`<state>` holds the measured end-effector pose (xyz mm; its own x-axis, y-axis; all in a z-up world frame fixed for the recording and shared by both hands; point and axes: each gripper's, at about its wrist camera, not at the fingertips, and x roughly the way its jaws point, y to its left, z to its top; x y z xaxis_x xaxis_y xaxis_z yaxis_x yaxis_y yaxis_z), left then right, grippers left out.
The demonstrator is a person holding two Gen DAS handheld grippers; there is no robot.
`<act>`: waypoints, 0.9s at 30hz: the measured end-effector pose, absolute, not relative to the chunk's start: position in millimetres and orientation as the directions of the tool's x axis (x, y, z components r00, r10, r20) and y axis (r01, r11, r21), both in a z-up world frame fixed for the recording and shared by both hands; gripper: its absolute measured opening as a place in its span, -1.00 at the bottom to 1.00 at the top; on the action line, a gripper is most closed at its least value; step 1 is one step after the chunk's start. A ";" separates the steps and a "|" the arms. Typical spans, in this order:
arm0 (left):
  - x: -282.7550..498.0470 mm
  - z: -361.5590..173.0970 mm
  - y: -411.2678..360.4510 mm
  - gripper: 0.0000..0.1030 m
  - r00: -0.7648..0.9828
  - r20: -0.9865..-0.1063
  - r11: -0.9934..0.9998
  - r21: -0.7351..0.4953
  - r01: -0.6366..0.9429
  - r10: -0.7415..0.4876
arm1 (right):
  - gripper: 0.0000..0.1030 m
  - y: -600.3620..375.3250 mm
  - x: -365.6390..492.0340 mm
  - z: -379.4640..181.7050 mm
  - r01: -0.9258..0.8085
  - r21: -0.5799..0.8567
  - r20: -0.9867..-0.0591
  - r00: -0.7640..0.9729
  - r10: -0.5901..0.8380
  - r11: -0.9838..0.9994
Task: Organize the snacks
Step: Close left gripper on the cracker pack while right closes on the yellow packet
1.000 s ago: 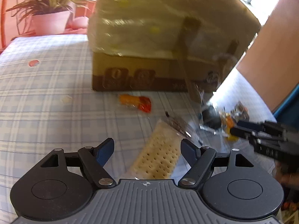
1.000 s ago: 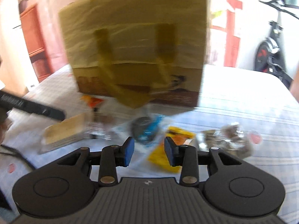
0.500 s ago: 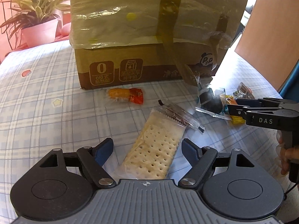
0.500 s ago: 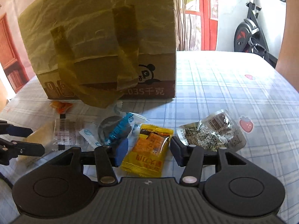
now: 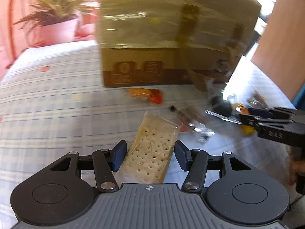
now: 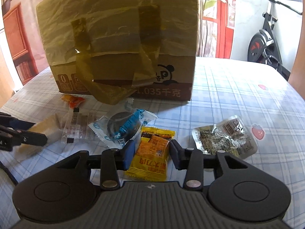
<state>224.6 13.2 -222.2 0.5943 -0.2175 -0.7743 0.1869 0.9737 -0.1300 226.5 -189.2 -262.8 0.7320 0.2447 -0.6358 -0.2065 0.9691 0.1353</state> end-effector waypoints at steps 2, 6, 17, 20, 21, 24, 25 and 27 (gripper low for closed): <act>225.3 -221.9 21.1 0.13 0.604 -0.773 0.980 -0.137 0.143 -0.196 | -0.17 -188.1 225.0 -264.7 -0.201 0.131 -0.624 0.744 0.239 0.971; 227.3 -221.3 28.0 0.13 0.607 -0.772 0.982 -0.157 0.107 -0.189 | -0.16 -186.7 220.9 -267.5 -0.194 0.120 -0.609 0.761 0.226 0.974; 220.3 -224.9 14.1 0.22 0.630 -0.764 0.989 -0.072 0.130 -0.139 | -0.13 -183.4 218.6 -269.5 -0.192 0.100 -0.596 0.774 0.213 0.976; 219.4 -226.4 11.0 0.25 0.634 -0.762 0.989 -0.050 0.140 -0.128 | -0.13 -183.4 218.5 -269.7 -0.191 0.100 -0.596 0.774 0.212 0.977; 219.8 -226.9 10.3 0.27 0.634 -0.762 0.988 -0.047 0.147 -0.131 | -0.13 -183.6 218.5 -269.7 -0.192 0.100 -0.596 0.774 0.213 0.976; 219.2 -227.3 10.0 0.27 0.636 -0.761 0.988 -0.043 0.150 -0.130 | -0.13 -183.8 218.5 -269.7 -0.192 0.102 -0.596 0.774 0.214 0.976; 219.0 -227.3 10.8 0.27 0.637 -0.759 0.988 -0.048 0.148 -0.132 | -0.13 -183.6 218.5 -269.8 -0.192 0.101 -0.596 0.774 0.214 0.976; 219.0 -226.8 13.1 0.17 0.642 -0.756 0.990 -0.051 0.134 -0.126 | -0.13 -183.7 218.7 -269.8 -0.191 0.103 -0.596 0.774 0.214 0.976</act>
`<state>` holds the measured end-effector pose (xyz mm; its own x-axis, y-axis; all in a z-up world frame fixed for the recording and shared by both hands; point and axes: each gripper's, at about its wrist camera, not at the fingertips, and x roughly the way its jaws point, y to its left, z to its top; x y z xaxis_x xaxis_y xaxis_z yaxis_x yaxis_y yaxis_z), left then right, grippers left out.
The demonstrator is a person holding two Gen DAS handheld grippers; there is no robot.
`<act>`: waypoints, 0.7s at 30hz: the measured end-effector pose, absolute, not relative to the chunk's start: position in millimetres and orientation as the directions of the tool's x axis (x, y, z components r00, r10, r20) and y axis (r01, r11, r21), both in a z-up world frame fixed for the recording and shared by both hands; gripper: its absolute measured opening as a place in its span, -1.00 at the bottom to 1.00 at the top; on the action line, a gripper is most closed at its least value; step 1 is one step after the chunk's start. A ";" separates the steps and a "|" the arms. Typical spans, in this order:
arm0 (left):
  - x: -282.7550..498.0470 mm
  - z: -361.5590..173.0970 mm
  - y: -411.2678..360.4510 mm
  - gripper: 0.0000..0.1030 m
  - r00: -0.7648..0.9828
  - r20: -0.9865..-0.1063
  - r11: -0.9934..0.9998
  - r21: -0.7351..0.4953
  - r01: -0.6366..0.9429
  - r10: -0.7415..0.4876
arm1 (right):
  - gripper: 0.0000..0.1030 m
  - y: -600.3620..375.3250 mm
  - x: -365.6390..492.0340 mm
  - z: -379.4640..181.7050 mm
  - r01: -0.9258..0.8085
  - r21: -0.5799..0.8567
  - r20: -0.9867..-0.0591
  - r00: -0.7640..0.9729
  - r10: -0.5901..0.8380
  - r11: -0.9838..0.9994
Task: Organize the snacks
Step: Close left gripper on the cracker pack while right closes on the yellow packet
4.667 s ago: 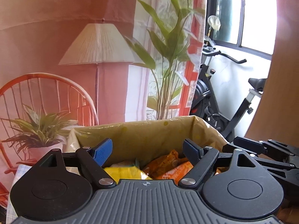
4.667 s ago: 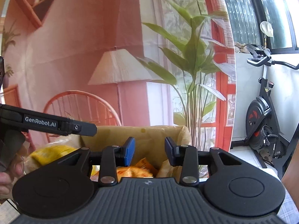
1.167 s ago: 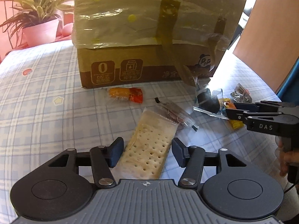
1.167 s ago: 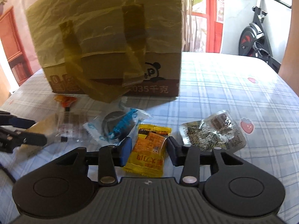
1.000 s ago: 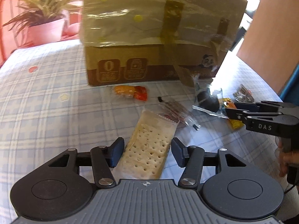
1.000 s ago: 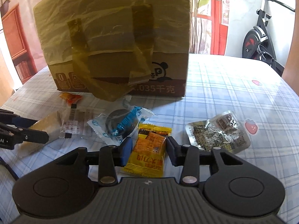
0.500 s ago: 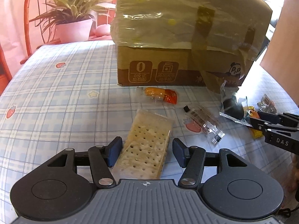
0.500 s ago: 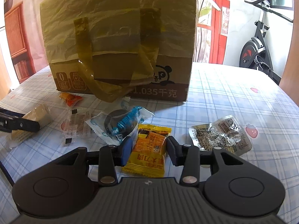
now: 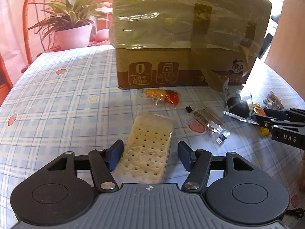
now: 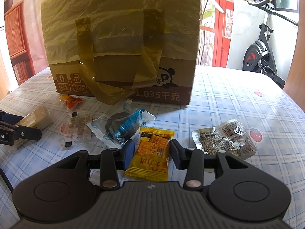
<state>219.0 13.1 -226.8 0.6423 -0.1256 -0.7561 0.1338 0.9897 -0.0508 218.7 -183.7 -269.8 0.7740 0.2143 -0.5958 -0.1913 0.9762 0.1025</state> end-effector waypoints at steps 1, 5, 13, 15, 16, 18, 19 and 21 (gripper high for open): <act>218.1 -226.3 13.9 0.07 0.647 -0.754 0.991 -0.048 0.121 -0.116 | -0.13 -183.8 218.7 -269.8 -0.191 0.104 -0.595 0.774 0.215 0.976; 216.4 -225.8 19.6 0.05 0.657 -0.742 0.991 -0.092 0.096 -0.133 | -0.13 -185.9 218.1 -269.6 -0.179 0.112 -0.591 0.779 0.211 0.977; 216.5 -226.0 19.5 0.05 0.661 -0.739 0.991 -0.103 0.079 -0.130 | -0.11 -189.3 218.8 -269.5 -0.172 0.134 -0.590 0.777 0.218 0.976; 216.3 -225.8 19.5 0.05 0.662 -0.738 0.991 -0.106 0.077 -0.130 | -0.10 -189.0 218.8 -269.6 -0.174 0.133 -0.590 0.777 0.219 0.976; 216.1 -225.8 19.2 0.05 0.662 -0.738 0.992 -0.105 0.076 -0.129 | -0.10 -189.1 218.8 -269.6 -0.174 0.134 -0.590 0.777 0.220 0.976; 216.1 -225.7 19.2 0.05 0.662 -0.738 0.991 -0.106 0.077 -0.130 | -0.10 -188.9 218.7 -269.7 -0.175 0.134 -0.590 0.777 0.220 0.975; 215.9 -225.7 19.4 0.05 0.662 -0.738 0.991 -0.109 0.076 -0.132 | -0.11 -189.1 218.5 -269.7 -0.175 0.133 -0.589 0.777 0.220 0.975; 215.6 -225.5 21.2 0.05 0.663 -0.736 0.990 -0.120 0.071 -0.137 | -0.19 -190.0 218.2 -269.6 -0.181 0.143 -0.586 0.777 0.230 0.973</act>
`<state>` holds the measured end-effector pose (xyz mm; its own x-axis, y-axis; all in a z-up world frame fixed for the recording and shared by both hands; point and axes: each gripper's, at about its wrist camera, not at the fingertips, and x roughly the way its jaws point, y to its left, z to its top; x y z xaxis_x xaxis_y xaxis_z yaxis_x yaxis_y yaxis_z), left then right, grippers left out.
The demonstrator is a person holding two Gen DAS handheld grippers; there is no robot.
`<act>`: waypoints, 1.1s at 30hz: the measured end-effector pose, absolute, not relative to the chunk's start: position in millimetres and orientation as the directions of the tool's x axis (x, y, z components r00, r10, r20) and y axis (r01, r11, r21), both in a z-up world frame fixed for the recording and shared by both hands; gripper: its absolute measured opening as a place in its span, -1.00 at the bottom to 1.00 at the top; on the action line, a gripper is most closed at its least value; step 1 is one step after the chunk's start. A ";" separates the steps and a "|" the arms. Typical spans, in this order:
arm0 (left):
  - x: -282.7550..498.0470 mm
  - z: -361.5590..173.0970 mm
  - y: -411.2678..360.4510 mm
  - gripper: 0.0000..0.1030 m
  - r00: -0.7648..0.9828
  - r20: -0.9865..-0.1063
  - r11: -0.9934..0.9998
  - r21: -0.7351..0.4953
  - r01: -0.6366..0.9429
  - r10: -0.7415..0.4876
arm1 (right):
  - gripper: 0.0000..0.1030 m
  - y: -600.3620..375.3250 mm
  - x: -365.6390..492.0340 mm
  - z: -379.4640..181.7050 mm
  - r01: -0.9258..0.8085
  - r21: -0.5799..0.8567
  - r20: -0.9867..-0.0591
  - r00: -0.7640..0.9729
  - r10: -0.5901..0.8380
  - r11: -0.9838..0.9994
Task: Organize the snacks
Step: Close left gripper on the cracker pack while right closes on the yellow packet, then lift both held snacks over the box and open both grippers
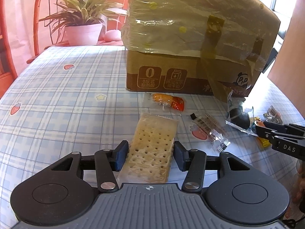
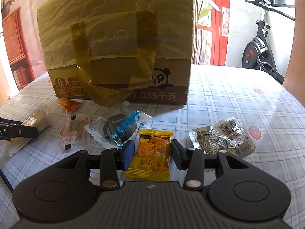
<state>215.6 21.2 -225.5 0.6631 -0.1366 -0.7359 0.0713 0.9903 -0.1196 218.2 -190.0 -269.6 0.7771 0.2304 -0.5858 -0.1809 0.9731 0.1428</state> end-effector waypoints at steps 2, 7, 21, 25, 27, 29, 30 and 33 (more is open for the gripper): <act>214.3 -224.0 23.2 0.05 0.671 -0.729 0.990 -0.125 0.065 -0.136 | -0.23 -189.2 217.4 -269.4 -0.186 0.143 -0.583 0.778 0.235 0.972; 211.0 -211.6 28.6 0.04 0.709 -0.691 0.988 -0.144 0.059 -0.143 | -0.29 -189.7 214.1 -267.7 -0.188 0.143 -0.564 0.791 0.236 0.972; 202.1 -148.1 42.3 0.04 0.826 -0.543 0.981 -0.185 0.058 -0.151 | -0.31 -204.9 198.4 -235.5 -0.176 0.167 -0.472 0.850 0.236 0.970; 206.3 -114.7 44.0 0.04 0.873 -0.462 0.980 -0.185 0.080 -0.159 | -0.31 -210.9 200.5 -201.1 -0.194 0.179 -0.393 0.885 0.251 0.965; 209.3 -95.5 42.8 0.04 0.893 -0.415 0.978 -0.181 0.103 -0.171 | -0.31 -213.9 203.5 -177.9 -0.208 0.185 -0.337 0.905 0.261 0.960; 214.4 -77.0 40.8 0.04 0.904 -0.382 0.975 -0.183 0.127 -0.189 | -0.31 -215.2 207.3 -155.4 -0.225 0.181 -0.283 0.920 0.270 0.957; 216.3 -69.1 37.8 0.04 0.909 -0.366 0.973 -0.187 0.135 -0.197 | -0.31 -215.3 209.2 -144.4 -0.234 0.176 -0.259 0.926 0.274 0.956; 223.4 -44.3 29.4 0.05 0.922 -0.318 0.968 -0.185 0.170 -0.223 | -0.31 -216.3 213.8 -110.8 -0.260 0.145 -0.179 0.942 0.284 0.955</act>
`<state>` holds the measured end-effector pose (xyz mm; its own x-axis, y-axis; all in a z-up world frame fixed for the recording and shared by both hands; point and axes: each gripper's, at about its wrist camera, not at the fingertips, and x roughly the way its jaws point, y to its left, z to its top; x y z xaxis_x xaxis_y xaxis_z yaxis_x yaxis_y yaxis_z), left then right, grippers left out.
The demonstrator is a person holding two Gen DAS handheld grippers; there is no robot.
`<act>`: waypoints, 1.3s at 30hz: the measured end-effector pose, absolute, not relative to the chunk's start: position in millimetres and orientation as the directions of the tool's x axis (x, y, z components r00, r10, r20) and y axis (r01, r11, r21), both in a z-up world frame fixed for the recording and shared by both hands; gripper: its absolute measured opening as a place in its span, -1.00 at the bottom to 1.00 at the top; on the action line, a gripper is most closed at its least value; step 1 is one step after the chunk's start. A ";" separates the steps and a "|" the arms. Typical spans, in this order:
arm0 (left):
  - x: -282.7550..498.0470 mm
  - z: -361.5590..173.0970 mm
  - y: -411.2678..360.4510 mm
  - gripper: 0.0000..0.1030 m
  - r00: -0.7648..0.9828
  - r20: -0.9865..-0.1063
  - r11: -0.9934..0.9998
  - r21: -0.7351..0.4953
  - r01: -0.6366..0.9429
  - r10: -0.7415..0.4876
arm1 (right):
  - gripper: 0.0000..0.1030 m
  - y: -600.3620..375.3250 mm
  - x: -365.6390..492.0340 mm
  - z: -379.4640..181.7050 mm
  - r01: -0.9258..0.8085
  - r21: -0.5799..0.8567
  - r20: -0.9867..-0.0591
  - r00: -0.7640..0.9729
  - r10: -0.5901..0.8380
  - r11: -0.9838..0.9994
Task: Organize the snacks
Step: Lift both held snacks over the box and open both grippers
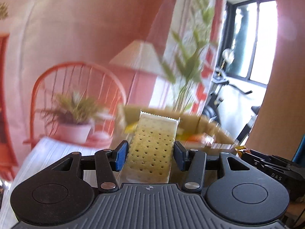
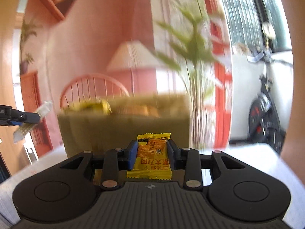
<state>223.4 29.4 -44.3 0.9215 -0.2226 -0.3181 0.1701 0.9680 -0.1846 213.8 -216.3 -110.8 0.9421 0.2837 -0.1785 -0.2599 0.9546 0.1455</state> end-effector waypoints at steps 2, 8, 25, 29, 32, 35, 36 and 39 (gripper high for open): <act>230.4 -31.1 22.6 0.05 0.924 -0.298 0.965 -0.175 0.193 -0.239 | -0.31 -217.5 219.5 -93.0 -0.278 0.137 -0.145 0.944 0.297 0.951; 274.4 -1.5 9.0 0.05 0.913 -0.294 0.952 -0.203 0.229 -0.282 | -0.31 -216.4 262.4 -58.2 -0.330 0.159 -0.134 0.926 0.352 0.930; 406.7 -34.0 -19.2 0.20 0.827 -0.526 0.980 -0.083 0.183 -0.199 | -0.24 -156.7 396.0 -62.1 -0.364 0.115 -0.405 0.832 0.378 0.924; 398.0 -29.8 -5.5 0.43 0.838 -0.491 0.970 -0.152 0.188 -0.239 | 0.03 -157.7 387.1 -63.4 -0.376 0.106 -0.380 0.840 0.387 0.921; 381.8 -25.9 7.0 0.43 0.842 -0.468 0.960 -0.192 0.201 -0.270 | 0.03 -163.1 375.3 -62.0 -0.376 0.087 -0.354 0.854 0.381 0.923; 361.3 -17.9 19.4 0.43 0.856 -0.437 0.958 -0.191 0.211 -0.276 | 0.03 -175.0 361.0 -59.5 -0.374 0.103 -0.324 0.863 0.386 0.922; 355.2 -13.9 22.6 0.43 0.859 -0.429 0.958 -0.190 0.216 -0.279 | 0.03 -180.0 355.0 -59.0 -0.374 0.109 -0.313 0.867 0.389 0.921; 335.0 -4.8 33.0 0.43 0.871 -0.401 0.956 -0.187 0.226 -0.284 | 0.03 -195.1 337.0 -56.9 -0.366 0.108 -0.284 0.879 0.382 0.924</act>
<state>335.0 33.0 -4.8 0.8710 -0.2842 -0.4008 0.2257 0.9560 -0.1874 337.0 -195.1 -56.9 0.8795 0.3818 -0.2841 -0.3662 0.9242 0.1084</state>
